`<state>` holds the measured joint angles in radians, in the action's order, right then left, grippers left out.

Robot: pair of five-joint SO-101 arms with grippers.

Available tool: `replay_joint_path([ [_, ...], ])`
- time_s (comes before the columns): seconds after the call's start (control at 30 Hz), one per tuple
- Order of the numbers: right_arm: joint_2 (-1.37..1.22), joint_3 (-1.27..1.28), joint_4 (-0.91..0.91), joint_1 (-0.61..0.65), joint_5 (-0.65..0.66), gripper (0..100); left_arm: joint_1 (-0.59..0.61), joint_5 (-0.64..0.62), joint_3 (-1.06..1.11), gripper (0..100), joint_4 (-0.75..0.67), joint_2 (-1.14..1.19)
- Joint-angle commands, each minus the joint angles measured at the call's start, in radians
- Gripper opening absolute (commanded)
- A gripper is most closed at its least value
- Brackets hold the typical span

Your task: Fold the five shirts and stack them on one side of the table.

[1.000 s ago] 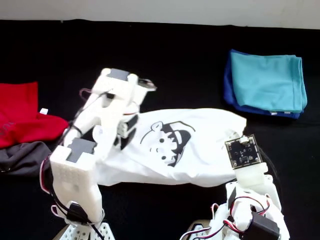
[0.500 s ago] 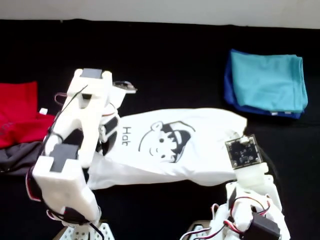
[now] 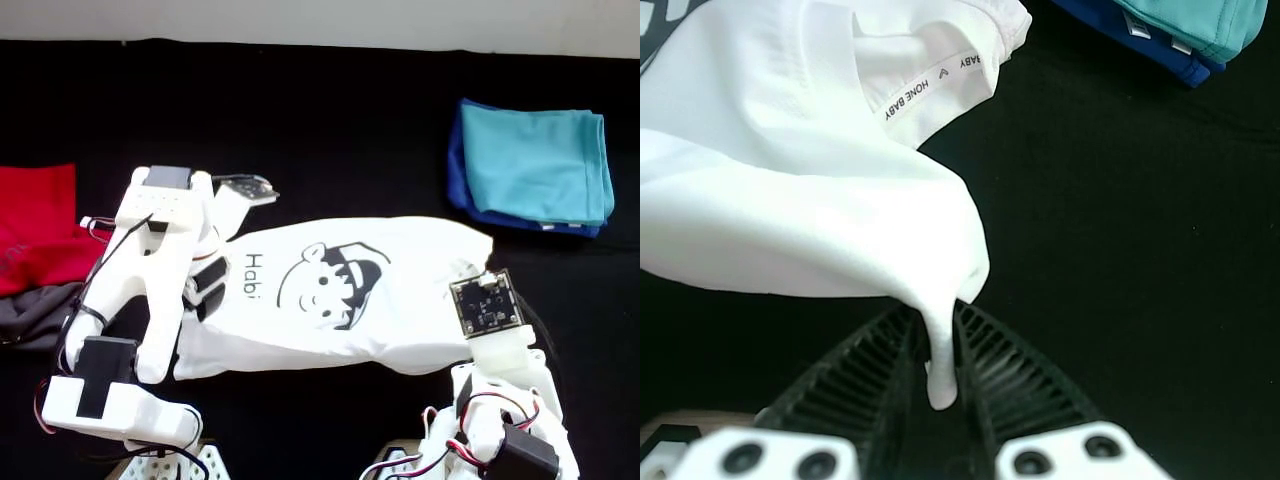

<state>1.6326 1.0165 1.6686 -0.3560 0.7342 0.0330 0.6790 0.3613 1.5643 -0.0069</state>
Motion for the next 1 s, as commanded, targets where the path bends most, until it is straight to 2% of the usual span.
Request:
replay_joint_path([
  [0.0,0.005,0.013,0.005,0.001,0.008,0.6,0.007,0.000,-0.007,10,0.002,-0.019],
  [0.07,0.005,0.013,0.005,0.001,0.008,0.6,0.005,-0.037,-0.036,11,0.035,-0.041],
  [0.2,0.005,0.013,0.005,0.001,0.008,0.6,0.005,-0.063,-0.124,21,0.109,-0.094],
  [0.53,0.010,0.013,0.005,0.001,0.008,0.6,0.025,-0.063,-0.048,21,0.106,-0.041],
  [0.97,0.012,0.013,0.005,0.001,0.008,0.6,0.025,-0.066,0.079,21,-0.044,-0.012],
])
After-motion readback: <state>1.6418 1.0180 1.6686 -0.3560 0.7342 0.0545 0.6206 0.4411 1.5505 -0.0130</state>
